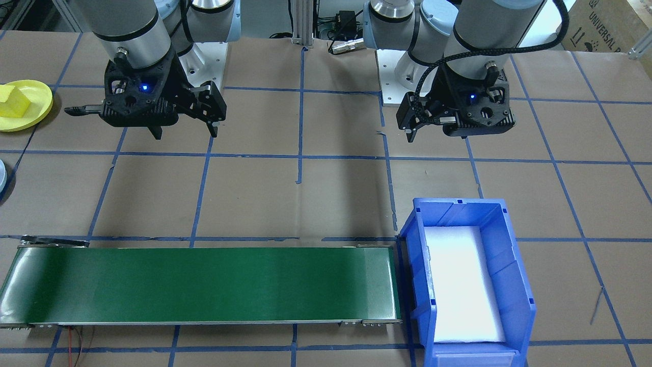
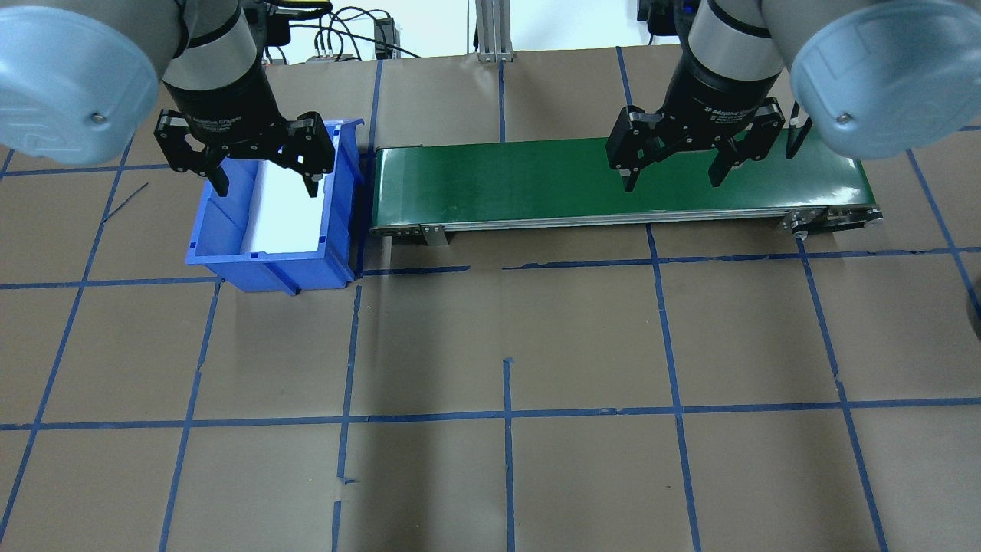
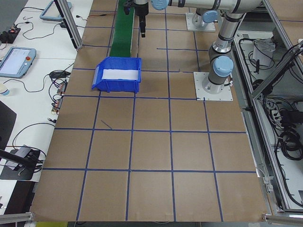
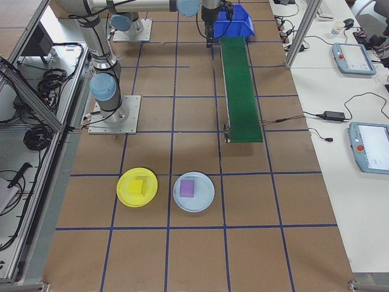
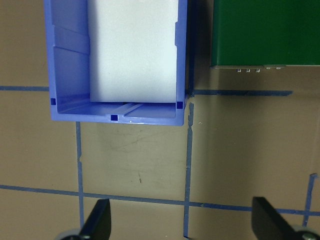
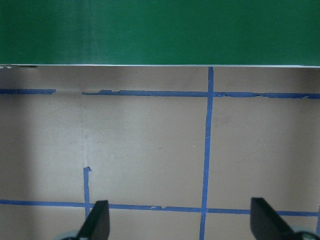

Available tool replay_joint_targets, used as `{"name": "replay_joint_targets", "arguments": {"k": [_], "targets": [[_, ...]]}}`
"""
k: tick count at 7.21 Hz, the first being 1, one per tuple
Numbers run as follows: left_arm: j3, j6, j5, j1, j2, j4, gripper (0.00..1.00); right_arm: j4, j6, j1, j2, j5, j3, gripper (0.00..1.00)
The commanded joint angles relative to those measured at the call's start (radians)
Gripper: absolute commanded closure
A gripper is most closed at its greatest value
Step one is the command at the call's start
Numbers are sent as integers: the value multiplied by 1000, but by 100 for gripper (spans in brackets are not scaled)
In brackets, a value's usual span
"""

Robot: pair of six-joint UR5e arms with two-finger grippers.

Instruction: Move block left to right into plate

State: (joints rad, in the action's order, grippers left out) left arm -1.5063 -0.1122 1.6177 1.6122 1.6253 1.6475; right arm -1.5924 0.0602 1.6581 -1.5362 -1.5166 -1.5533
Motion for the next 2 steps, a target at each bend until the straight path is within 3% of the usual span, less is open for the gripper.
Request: {"name": "replay_joint_targets", "arguments": {"k": [1, 2], "targets": [[-26, 11, -22, -6, -12, -1, 0, -4, 3, 0, 1, 4, 5, 0], [-20, 29, -24, -15, -12, -3, 0, -6, 3, 0, -1, 3, 1, 0]]}}
